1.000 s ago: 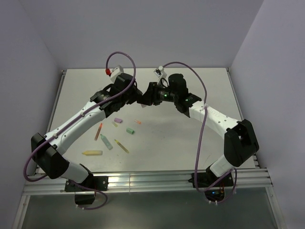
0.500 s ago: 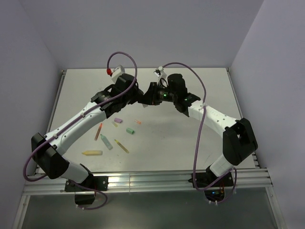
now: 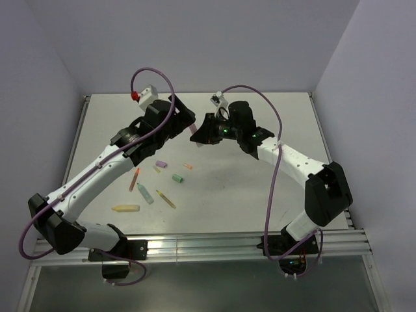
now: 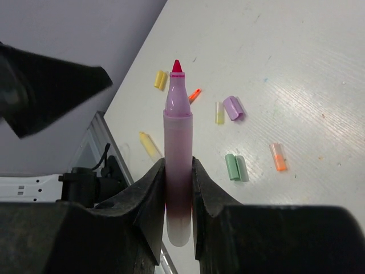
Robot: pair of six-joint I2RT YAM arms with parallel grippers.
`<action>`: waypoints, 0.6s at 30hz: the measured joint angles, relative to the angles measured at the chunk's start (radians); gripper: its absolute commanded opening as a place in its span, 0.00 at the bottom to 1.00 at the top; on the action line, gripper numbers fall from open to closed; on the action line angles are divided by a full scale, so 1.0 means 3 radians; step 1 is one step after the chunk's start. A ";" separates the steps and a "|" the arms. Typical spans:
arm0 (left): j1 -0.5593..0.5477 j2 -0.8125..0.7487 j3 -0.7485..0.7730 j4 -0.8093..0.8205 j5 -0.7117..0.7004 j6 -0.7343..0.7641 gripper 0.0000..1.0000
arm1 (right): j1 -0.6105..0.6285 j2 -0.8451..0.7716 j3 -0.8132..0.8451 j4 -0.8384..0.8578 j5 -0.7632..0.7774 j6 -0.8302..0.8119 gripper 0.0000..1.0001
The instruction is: Insert the pens into the pen caps
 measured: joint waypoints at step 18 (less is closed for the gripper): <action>0.0795 0.0149 -0.0561 -0.0332 -0.0184 -0.0694 0.57 | -0.0170 -0.0882 -0.0502 -0.0210 0.0192 -0.0103 0.00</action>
